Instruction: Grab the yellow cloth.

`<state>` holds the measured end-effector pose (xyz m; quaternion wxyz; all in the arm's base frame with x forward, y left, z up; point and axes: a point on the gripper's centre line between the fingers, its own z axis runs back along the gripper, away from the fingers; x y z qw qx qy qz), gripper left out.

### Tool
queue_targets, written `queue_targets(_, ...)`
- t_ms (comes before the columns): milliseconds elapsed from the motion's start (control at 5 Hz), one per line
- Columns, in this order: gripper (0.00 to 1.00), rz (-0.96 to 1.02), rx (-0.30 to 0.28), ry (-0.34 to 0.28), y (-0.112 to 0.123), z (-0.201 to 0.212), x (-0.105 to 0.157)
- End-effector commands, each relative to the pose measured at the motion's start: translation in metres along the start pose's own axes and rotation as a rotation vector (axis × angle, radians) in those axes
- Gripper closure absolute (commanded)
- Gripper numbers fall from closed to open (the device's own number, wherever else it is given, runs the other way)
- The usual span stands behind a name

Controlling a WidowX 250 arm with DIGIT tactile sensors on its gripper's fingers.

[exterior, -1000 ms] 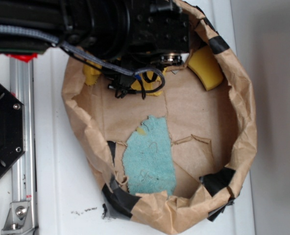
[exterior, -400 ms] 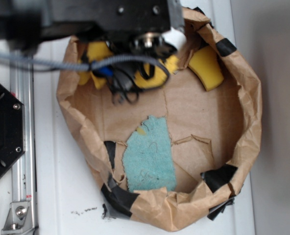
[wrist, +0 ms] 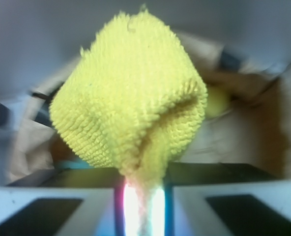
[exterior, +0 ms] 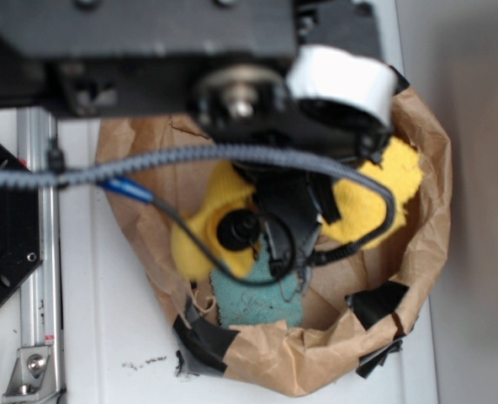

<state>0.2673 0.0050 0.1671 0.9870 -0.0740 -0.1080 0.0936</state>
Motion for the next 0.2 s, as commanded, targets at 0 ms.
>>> queue_targets(0, 1.00, 0.038, 0.015, -0.107, 0.0094, 0.0124, -0.0094)
